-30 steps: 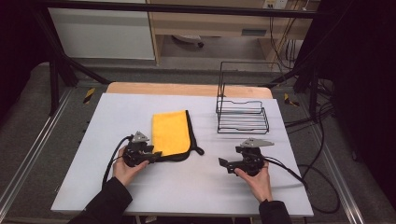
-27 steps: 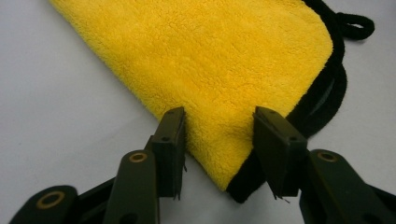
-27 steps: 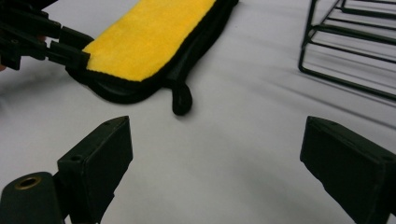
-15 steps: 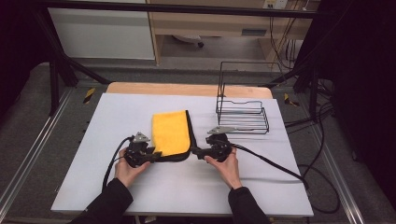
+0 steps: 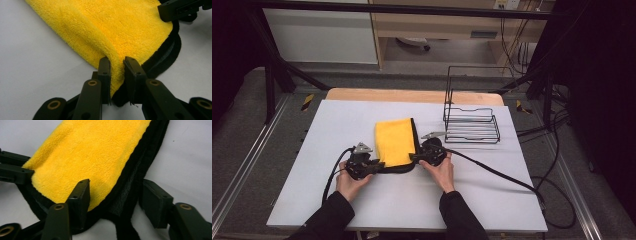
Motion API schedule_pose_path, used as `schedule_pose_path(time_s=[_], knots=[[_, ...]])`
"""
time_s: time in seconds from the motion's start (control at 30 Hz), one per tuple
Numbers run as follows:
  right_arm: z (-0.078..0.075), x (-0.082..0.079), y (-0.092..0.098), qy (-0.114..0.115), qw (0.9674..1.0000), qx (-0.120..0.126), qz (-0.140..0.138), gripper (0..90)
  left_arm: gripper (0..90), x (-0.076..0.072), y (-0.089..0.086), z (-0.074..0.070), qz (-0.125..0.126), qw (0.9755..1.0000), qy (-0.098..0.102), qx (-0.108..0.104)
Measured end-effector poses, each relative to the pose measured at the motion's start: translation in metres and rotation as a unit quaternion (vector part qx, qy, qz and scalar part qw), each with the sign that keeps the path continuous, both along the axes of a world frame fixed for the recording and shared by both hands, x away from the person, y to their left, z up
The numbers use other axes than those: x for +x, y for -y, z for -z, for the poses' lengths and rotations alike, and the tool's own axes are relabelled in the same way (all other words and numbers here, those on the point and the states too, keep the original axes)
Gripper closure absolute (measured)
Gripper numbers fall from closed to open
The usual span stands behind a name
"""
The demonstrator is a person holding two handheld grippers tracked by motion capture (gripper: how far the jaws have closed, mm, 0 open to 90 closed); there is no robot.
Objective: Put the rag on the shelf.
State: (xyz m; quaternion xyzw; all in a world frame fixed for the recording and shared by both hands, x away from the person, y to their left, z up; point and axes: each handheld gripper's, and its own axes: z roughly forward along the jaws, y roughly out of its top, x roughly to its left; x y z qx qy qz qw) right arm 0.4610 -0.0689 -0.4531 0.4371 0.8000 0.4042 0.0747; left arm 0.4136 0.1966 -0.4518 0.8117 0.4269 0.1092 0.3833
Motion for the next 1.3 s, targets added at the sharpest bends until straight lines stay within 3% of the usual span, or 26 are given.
schedule_pose_path(time_s=[0.2,0.4,0.53,0.8,0.97,1.07,1.3], knots=[[0.001,-0.005,-0.003,-0.011,0.9998,0.014,0.001,62.4,76.2,0.001,-0.001,0.0,-0.004,1.0,-0.007,-0.005],[-0.001,-0.007,-0.012,-0.023,0.9997,0.003,0.011,73.0,78.3,0.002,-0.001,0.0,-0.012,0.9997,-0.015,-0.015],[-0.001,-0.008,-0.014,-0.035,0.9992,0.009,0.019,77.8,80.5,0.002,-0.002,-0.001,-0.014,0.9997,-0.016,-0.016],[-0.005,-0.008,-0.013,-0.041,0.9986,0.026,0.02,82.4,84.7,0.0,-0.005,-0.005,-0.025,0.9989,-0.024,-0.031],[-0.015,-0.012,-0.009,-0.043,0.9984,0.036,0.007,83.4,84.9,-0.004,-0.01,-0.01,-0.03,0.9975,-0.032,-0.055],[-0.02,-0.02,-0.008,-0.045,0.9986,0.028,-0.005,83.4,84.9,-0.016,-0.009,-0.011,-0.022,0.9964,-0.046,-0.068],[-0.018,-0.046,-0.004,-0.052,0.9985,0.009,-0.017,83.1,84.8,-0.041,-0.006,-0.01,-0.013,0.9971,-0.052,-0.055]])
